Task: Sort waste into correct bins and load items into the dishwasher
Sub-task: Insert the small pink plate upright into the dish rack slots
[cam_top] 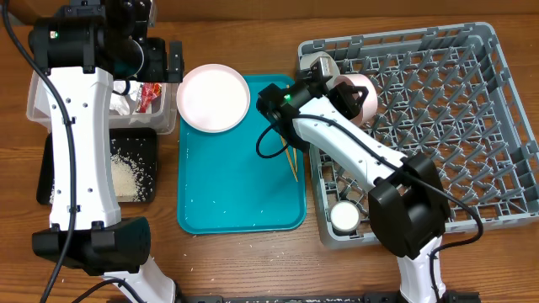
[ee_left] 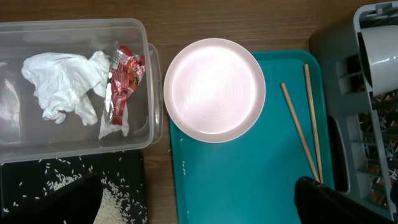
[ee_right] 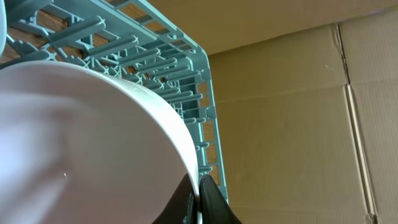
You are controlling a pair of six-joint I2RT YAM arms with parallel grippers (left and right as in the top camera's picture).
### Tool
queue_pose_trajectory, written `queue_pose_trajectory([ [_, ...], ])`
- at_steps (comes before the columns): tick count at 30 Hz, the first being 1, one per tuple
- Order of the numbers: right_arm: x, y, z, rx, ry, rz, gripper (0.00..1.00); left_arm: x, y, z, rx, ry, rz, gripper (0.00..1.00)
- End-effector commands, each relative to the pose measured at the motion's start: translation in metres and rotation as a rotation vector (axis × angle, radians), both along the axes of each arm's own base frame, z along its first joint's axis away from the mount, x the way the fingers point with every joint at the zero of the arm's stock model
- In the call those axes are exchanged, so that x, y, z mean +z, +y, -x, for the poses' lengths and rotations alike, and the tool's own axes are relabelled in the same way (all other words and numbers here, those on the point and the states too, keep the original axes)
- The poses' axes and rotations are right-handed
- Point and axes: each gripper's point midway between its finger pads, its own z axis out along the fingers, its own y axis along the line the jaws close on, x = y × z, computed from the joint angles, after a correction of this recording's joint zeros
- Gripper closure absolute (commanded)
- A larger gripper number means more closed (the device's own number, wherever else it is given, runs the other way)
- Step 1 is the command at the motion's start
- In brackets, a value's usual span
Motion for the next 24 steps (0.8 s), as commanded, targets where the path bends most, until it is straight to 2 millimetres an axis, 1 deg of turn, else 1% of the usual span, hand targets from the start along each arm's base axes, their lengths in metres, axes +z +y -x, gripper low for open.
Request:
queue_pose_trajectory([
  [1,0.004,-0.002,-0.002,0.000,-0.022,0.011,0.96,0.005,0.001,0.000,0.004,-0.016,-0.003,0.00],
  [3,0.004,-0.007,-0.003,-0.019,-0.041,-0.005,0.96,0.005,0.001,0.000,0.004,-0.016,-0.002,0.00],
  [7,-0.005,-0.013,-0.002,-0.049,-0.011,-0.051,0.96,0.005,0.001,0.000,0.004,-0.016,-0.003,0.00],
  [9,-0.009,-0.012,-0.001,-0.055,0.004,-0.071,0.96,0.006,0.002,0.000,0.005,-0.017,-0.003,0.00],
  [16,-0.010,-0.007,0.001,-0.042,0.010,-0.072,0.96,0.005,0.002,0.000,0.006,-0.016,-0.003,0.00],
  [24,-0.009,-0.001,0.010,-0.018,0.064,-0.033,0.96,0.006,0.001,0.000,0.005,-0.016,-0.002,0.00],
])
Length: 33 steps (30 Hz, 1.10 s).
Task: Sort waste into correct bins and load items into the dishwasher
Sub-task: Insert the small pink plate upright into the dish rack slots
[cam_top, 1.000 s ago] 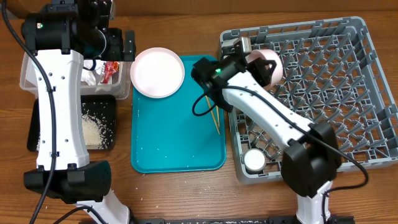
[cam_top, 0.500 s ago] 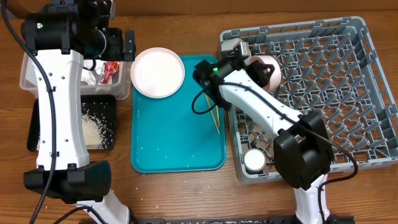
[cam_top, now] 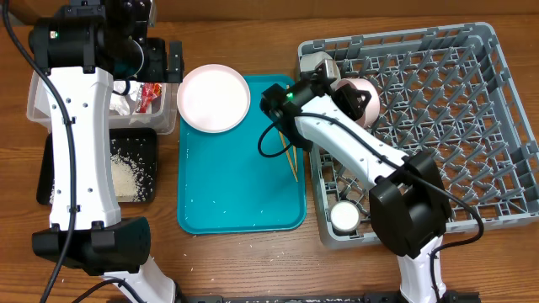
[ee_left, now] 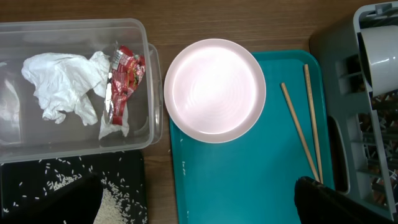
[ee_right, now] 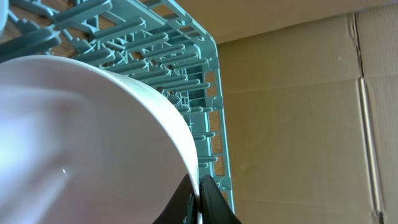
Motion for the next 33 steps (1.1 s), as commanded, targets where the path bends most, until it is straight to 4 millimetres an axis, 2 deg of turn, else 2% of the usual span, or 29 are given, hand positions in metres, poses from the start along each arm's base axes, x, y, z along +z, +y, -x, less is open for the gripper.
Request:
queue_pose_trajectory([
  [1,-0.001,0.005,0.005,0.008,0.017,-0.007,0.96,0.005,0.001,0.000,0.005,-0.016,-0.002,0.00],
  [16,-0.015,0.010,0.017,-0.003,0.097,-0.061,0.96,0.005,0.002,0.000,0.006,-0.016,-0.003,0.00],
  [30,0.000,0.008,0.011,0.022,0.052,0.015,0.96,0.006,-0.001,0.000,-0.001,-0.017,-0.002,0.00],
  [33,0.014,0.007,0.005,0.047,-0.001,0.081,0.96,0.006,-0.002,0.000,-0.003,-0.016,-0.003,0.00],
])
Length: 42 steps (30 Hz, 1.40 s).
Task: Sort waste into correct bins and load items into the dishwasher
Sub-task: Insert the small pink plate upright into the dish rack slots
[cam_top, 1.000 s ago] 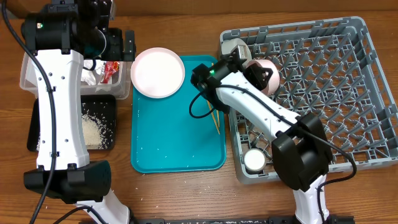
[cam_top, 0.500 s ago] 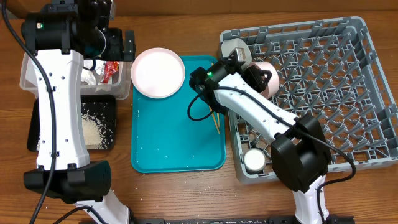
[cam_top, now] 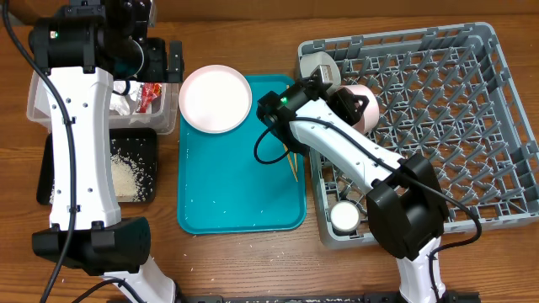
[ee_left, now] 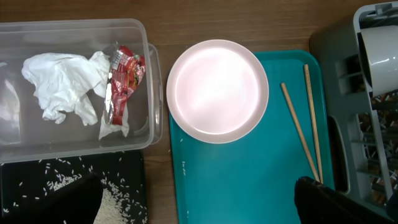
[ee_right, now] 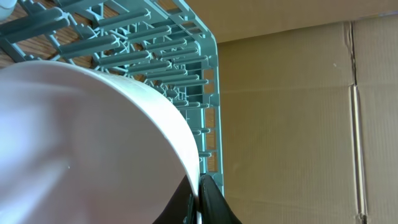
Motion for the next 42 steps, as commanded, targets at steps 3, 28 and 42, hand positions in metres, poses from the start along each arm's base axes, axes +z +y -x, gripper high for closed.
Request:
queue_pose_trajectory([
  [3,0.026,0.003,-0.010,0.055,-0.104,0.112,0.96,0.006,-0.002,0.000,-0.003,-0.017,-0.003,0.00],
  [28,0.009,0.006,-0.008,0.023,-0.085,0.005,0.96,0.006,-0.004,0.000,-0.008,-0.016,-0.002,0.00],
  [42,0.008,0.018,-0.025,0.082,-0.054,0.075,0.96,0.005,-0.004,0.000,-0.008,-0.016,-0.003,0.00],
])
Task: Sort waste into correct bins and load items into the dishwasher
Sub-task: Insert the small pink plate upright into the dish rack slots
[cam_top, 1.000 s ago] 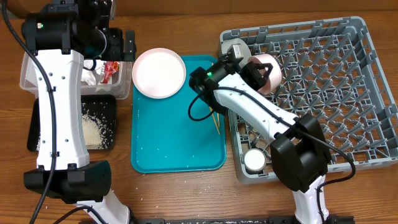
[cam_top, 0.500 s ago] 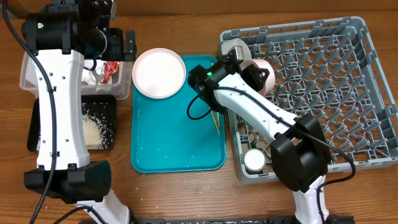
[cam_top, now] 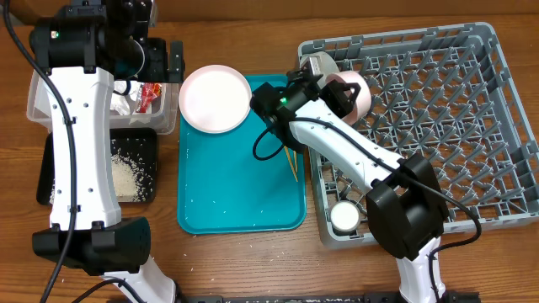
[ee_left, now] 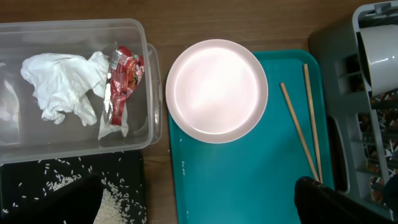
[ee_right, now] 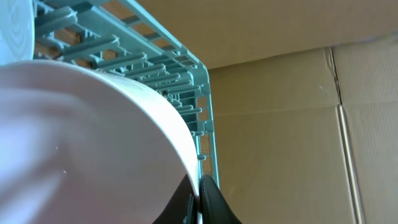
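My right gripper is shut on the rim of a pink bowl, held tilted over the near-left part of the grey dish rack. In the right wrist view the bowl fills the left side, with its rim pinched in the gripper. A pink plate lies on the far-left corner of the teal tray. Two wooden chopsticks lie on the tray's right side. My left gripper hangs open above the plate and bins, holding nothing.
A clear bin at the left holds crumpled tissue and a red wrapper. In front of it is a black bin with rice. A white cup stands in the rack's far-left corner, and another cup sits at its near left.
The right gripper has moved the pink bowl a little toward the rack's far-left corner, closer to the white cup. The left arm, plate and chopsticks have not moved.
The right gripper was shut on the pink bowl over the rack's left part at every moment. The bowl sat a little nearer and further right at each earlier moment, and now it is back toward the far left. The left gripper stayed open above the plate.
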You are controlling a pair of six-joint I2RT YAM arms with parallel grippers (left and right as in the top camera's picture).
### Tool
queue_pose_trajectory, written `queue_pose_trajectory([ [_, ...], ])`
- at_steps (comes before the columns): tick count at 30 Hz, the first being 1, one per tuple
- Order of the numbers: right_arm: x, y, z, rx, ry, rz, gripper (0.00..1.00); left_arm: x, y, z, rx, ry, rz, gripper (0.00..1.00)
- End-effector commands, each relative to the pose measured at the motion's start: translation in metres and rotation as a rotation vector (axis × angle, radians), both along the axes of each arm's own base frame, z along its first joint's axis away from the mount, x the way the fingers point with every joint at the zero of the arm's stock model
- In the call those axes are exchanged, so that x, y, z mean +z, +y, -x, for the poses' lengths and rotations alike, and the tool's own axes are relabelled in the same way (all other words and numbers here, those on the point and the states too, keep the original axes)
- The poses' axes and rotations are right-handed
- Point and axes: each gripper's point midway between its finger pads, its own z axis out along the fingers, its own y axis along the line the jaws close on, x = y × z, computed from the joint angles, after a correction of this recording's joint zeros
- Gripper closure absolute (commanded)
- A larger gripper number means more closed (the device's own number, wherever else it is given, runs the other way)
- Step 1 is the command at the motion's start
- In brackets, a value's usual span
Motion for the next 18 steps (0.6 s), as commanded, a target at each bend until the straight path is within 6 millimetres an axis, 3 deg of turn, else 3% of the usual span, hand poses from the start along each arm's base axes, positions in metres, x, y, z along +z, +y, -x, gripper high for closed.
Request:
queue_pose_trajectory([
  [1,0.006,0.002,-0.002,0.021,0.003,0.078,0.96,0.005,-0.003,0.000,-0.004,-0.016,-0.002,0.00],
  [6,0.009,0.001,-0.002,0.023,0.004,0.103,0.96,0.005,-0.002,0.000,-0.004,-0.016,-0.003,0.00],
  [12,-0.009,0.000,0.002,0.016,0.076,0.097,0.96,0.005,-0.002,0.000,-0.004,-0.016,-0.003,0.00],
  [18,-0.012,-0.002,0.005,0.011,0.098,0.105,0.96,0.006,-0.002,0.000,-0.004,-0.016,-0.003,0.00],
])
